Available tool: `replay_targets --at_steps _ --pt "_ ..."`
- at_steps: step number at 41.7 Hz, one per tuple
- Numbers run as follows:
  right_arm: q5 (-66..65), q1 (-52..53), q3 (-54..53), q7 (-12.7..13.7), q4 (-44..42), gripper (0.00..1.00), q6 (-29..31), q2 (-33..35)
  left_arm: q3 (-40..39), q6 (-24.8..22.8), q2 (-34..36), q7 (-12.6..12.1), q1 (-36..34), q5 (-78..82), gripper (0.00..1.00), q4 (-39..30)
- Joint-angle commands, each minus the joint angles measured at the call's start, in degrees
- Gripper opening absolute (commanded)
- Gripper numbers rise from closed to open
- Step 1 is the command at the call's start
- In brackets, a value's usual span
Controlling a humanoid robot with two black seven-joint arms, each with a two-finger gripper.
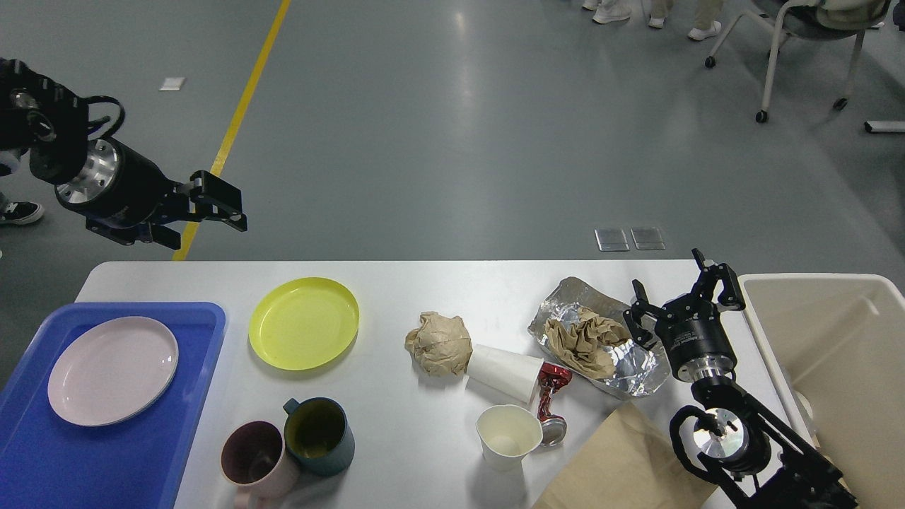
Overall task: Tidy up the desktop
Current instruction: 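Move the left gripper down toward the pink mug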
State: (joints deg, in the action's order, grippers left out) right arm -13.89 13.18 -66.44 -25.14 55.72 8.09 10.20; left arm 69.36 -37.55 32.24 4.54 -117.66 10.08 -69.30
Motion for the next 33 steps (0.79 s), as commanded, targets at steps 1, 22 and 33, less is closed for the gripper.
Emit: replay_targets --at_steps 1,22,33 --pt "0.0 0.0 0.0 0.0 0.0 1.0 0.0 0.0 5.8 -5.4 -8.1 0.3 -9.6 -1.3 0.96 -6.1" --pt "0.0 0.0 0.0 -0.1 0.0 1.0 0.0 0.0 16.9 -7.3 -26.5 0.7 -33.0 -25.7 0.96 -29.0" --pt "0.0 0.0 0.0 0.0 0.0 1.0 0.0 0.0 17.1 -7.0 -25.7 0.8 -32.1 -24.8 0.96 -29.0"
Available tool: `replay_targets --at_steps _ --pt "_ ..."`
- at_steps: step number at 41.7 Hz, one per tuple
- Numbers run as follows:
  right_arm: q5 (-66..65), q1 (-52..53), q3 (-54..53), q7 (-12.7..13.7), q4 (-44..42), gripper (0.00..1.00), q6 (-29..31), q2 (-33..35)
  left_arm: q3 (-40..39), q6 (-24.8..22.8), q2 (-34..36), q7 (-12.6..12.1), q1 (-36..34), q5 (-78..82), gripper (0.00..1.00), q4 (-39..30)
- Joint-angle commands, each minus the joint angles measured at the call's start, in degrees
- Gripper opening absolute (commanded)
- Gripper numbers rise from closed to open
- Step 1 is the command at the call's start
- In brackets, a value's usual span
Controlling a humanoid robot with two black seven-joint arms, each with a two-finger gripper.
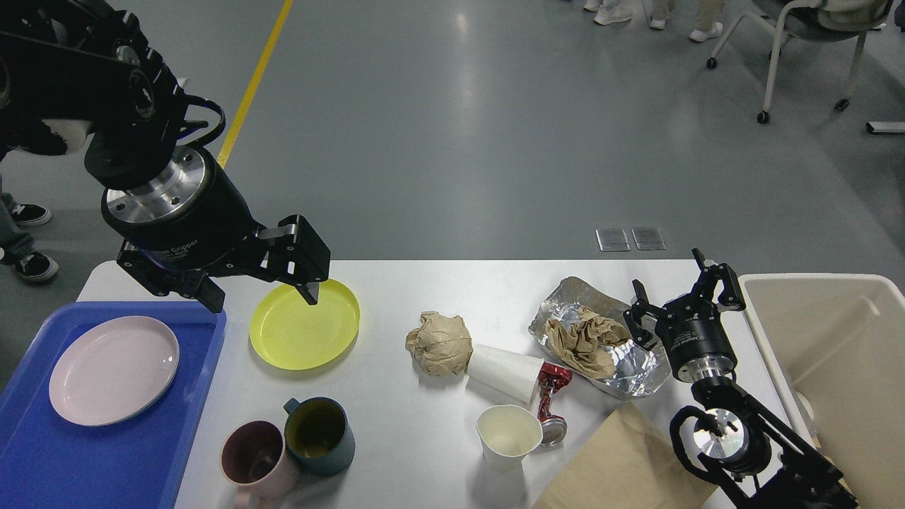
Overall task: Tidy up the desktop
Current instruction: 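Move the left gripper down toward the pink mug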
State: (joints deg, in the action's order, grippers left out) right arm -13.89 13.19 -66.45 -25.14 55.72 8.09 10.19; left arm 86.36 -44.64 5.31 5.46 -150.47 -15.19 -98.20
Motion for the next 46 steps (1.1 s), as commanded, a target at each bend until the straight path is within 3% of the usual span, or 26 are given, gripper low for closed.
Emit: replay_targets --at_steps 1,6,15,22,25,37,46 --pt "0.0 0.0 0.0 0.0 0.0 1.0 0.0 0.0 0.1 0.3 1.8 -0.2 1.1 0.4 0.96 0.0" --pt "0.0 0.0 0.0 0.0 0.0 1.0 0.0 0.0 0.7 2.1 4.4 -0.1 4.3 0.7 0.96 0.4" --pt "0.0 0.0 0.0 0.0 0.0 1.0 0.0 0.0 -1.4 8.4 8.6 -2.3 15.8 3.7 0.96 2.6" --pt "0.0 0.0 0.0 0.0 0.0 1.0 0.0 0.0 -3.9 11.9 13.5 -8.1 23.7 5.7 0.96 2.8" --pt "0.0 0.0 0.0 0.0 0.0 1.0 0.0 0.0 -4.4 13.5 15.5 -9.4 26.7 5.8 0.96 3.2" --pt "0.0 0.0 0.0 0.0 0.0 1.0 0.0 0.0 -8.2 18.8 22.9 -9.4 37.8 11.4 0.95 5.6" --pt "0.0 0.0 0.0 0.0 0.0 1.0 0.0 0.0 -9.5 22.2 22.7 -9.2 44.8 11.6 0.95 8.3"
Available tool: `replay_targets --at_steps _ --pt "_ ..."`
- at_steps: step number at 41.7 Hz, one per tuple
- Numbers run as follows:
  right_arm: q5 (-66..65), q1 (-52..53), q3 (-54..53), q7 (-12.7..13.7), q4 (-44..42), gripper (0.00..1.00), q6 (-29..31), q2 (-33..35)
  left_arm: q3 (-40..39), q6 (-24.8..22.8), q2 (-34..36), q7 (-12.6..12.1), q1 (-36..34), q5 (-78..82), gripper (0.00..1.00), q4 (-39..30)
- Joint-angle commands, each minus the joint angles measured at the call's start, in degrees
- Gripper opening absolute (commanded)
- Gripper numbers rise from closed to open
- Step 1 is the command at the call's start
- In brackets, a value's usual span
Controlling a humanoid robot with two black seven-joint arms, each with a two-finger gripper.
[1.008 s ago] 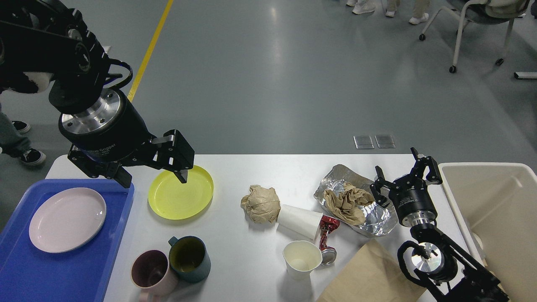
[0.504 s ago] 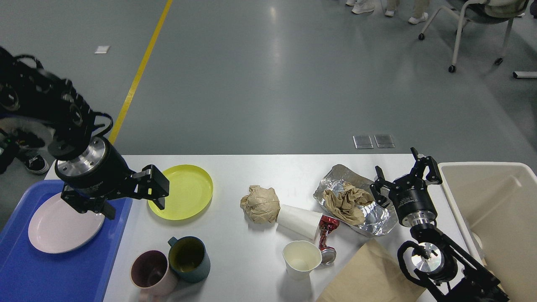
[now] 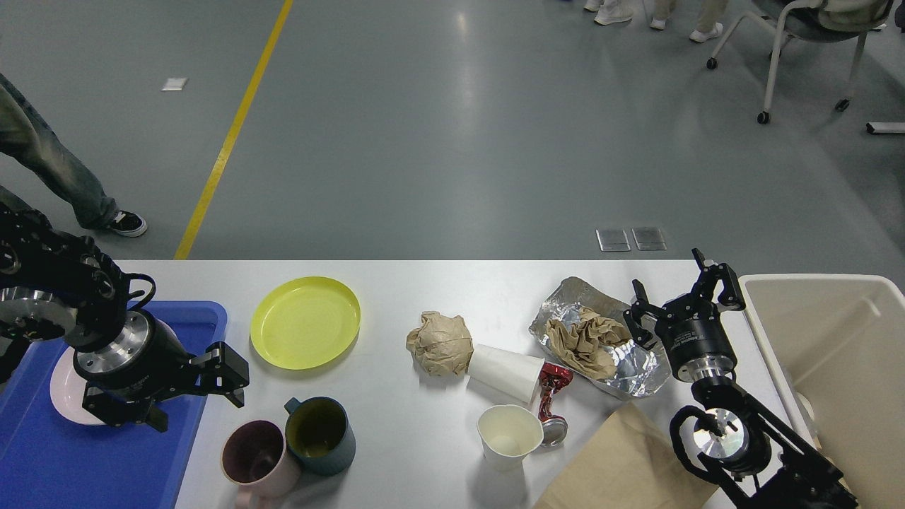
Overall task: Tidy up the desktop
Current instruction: 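Move the left gripper down toward the pink mug, then grasp the pink mug with the left gripper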
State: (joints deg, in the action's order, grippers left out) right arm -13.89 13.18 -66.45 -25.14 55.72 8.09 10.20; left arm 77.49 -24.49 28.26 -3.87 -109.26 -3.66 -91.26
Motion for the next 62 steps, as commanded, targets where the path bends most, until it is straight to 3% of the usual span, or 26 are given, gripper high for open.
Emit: replay_targets --at_steps 1,26,45,54,62 --pt "0.0 0.0 0.0 0.0 0.0 1.0 0.0 0.0 -0.9 2.5 -0.3 0.1 4.3 0.1 0.95 1.5" --pt "0.0 0.0 0.0 0.0 0.0 1.0 0.0 0.0 -4.0 11.0 -3.9 0.7 15.5 0.1 0.93 5.1" --pt "0.0 0.0 0.0 0.0 0.0 1.0 0.0 0.0 -8.2 13.3 -6.0 0.6 23.3 2.6 0.89 10.0" --pt "0.0 0.0 0.0 0.0 0.0 1.0 0.0 0.0 -8.4 13.3 -6.4 0.4 24.7 4.6 0.77 11.2" --pt "0.0 0.0 0.0 0.0 0.0 1.0 0.0 0.0 -8.4 13.1 -6.7 -0.3 25.7 4.5 0.48 12.0"
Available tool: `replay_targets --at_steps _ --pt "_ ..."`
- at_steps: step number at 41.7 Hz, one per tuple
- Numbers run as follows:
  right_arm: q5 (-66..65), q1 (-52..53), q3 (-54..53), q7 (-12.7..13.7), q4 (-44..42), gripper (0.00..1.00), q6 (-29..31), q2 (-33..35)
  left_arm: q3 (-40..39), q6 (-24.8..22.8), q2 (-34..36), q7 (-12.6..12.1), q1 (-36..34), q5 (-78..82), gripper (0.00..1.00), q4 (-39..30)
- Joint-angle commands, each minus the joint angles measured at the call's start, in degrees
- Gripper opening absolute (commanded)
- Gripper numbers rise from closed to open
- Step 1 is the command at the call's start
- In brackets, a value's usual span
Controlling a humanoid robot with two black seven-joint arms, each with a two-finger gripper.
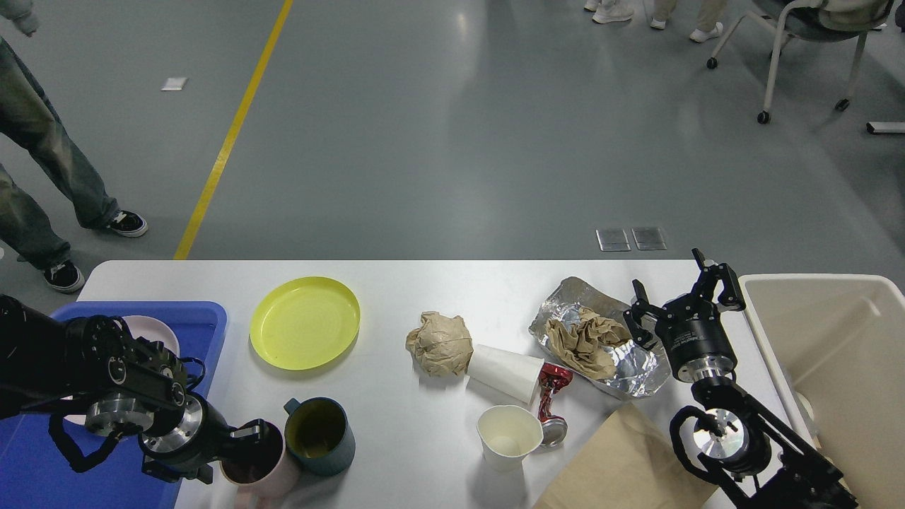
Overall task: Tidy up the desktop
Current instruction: 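Grasp the pink mug with the left gripper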
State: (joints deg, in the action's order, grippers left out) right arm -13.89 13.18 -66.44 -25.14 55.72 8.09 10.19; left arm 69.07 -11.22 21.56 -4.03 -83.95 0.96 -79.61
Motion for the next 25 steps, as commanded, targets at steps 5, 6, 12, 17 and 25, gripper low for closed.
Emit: replay_targets --at_steps 5,6,12,17,25 --pt "0.0 0.0 0.0 0.0 0.0 1.0 0.0 0.0 -0.2 -0.1 0.0 -0.1 0.5 -0.1 0.3 0.4" --pt "0.0 0.0 0.0 0.0 0.0 1.0 0.0 0.0 -0.3 -0.4 0.0 0.0 0.5 -0.1 0.24 0.4" --pt "0.0 0.0 0.0 0.0 0.0 1.0 0.0 0.0 -0.3 -0.5 0.0 -0.1 0.5 -0.1 0.11 0.4" --pt "0.0 0.0 0.0 0.0 0.0 1.0 0.0 0.0 -0.3 -0.6 0.0 -0.1 0.5 -0.1 0.03 0.3" --pt "0.0 0.0 0.0 0.0 0.0 1.0 0.0 0.0 -0.1 -0.7 0.0 -0.3 0.2 -0.3 0.0 0.1"
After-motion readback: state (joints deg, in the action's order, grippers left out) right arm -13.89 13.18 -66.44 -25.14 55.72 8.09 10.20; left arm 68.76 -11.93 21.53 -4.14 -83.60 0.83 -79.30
